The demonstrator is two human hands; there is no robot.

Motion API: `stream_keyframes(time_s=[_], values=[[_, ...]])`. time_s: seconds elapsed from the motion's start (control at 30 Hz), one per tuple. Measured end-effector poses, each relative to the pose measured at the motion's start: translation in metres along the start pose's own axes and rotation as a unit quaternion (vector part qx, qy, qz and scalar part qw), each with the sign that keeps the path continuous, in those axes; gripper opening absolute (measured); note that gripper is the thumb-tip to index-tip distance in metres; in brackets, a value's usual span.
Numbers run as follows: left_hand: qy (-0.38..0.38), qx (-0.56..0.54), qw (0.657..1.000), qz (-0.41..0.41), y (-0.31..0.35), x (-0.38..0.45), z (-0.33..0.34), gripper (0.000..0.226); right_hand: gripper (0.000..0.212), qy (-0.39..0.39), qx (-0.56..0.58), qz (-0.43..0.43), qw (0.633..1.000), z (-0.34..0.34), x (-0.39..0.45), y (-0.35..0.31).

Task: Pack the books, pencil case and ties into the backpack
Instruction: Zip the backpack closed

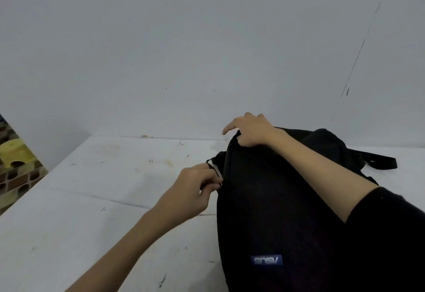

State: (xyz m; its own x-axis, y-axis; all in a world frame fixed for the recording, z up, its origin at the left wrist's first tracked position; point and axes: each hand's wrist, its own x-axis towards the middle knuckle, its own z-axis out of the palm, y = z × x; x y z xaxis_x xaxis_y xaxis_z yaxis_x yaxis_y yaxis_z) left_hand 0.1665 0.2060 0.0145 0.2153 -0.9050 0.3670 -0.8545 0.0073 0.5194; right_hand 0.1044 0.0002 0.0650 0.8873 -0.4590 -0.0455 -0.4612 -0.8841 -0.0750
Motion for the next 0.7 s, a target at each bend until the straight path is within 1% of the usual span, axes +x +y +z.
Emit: stream_keyframes(time_s=[0.03,0.07,0.1,0.13,0.17,0.23,0.3,0.37,0.43,0.47,0.63,0.7], values=[[0.003,0.001,1.0,-0.003,0.001,0.001,-0.001,0.01,0.054,-0.052,0.019,-0.037,0.998,-0.001,-0.008,-0.01],[0.006,0.005,1.0,-0.003,0.004,-0.001,0.0,0.01,0.053,-0.103,0.024,-0.072,0.992,0.0,-0.019,-0.02],[0.01,0.008,1.0,-0.002,0.005,-0.001,0.001,0.01,0.049,-0.139,0.012,-0.096,0.986,0.001,-0.028,-0.028],[0.014,0.012,1.0,-0.002,0.008,-0.004,0.002,0.011,0.045,-0.152,-0.014,-0.103,0.983,0.005,-0.039,-0.035],[0.014,0.017,1.0,-0.005,0.01,-0.007,0.003,0.011,0.04,-0.139,-0.046,-0.098,0.984,0.008,-0.046,-0.039],[0.006,0.013,1.0,-0.01,0.02,-0.018,0.006,0.012,0.033,-0.069,-0.098,-0.083,0.989,0.011,-0.055,-0.043],[-0.021,-0.008,1.0,-0.002,0.032,-0.036,0.009,0.013,0.032,-0.009,-0.114,-0.068,0.991,0.013,-0.058,-0.042],[-0.071,-0.023,0.997,0.017,0.041,-0.06,0.011,0.014,0.032,0.02,-0.112,-0.057,0.992,0.015,-0.06,-0.041],[-0.117,-0.029,0.992,0.033,0.044,-0.082,0.012,0.017,0.03,0.03,-0.104,-0.053,0.993,0.019,-0.065,-0.041],[-0.129,-0.032,0.991,0.034,0.043,-0.089,0.012,0.017,0.029,0.034,-0.101,-0.055,0.993,0.022,-0.068,-0.042],[-0.139,-0.067,0.988,-0.026,0.037,-0.093,0.016,0.011,0.032,0.057,-0.07,-0.058,0.994,0.031,-0.09,-0.039],[-0.098,-0.053,0.994,-0.024,0.04,-0.099,0.024,0.013,0.031,0.089,-0.025,-0.059,0.994,0.031,-0.107,-0.032]])
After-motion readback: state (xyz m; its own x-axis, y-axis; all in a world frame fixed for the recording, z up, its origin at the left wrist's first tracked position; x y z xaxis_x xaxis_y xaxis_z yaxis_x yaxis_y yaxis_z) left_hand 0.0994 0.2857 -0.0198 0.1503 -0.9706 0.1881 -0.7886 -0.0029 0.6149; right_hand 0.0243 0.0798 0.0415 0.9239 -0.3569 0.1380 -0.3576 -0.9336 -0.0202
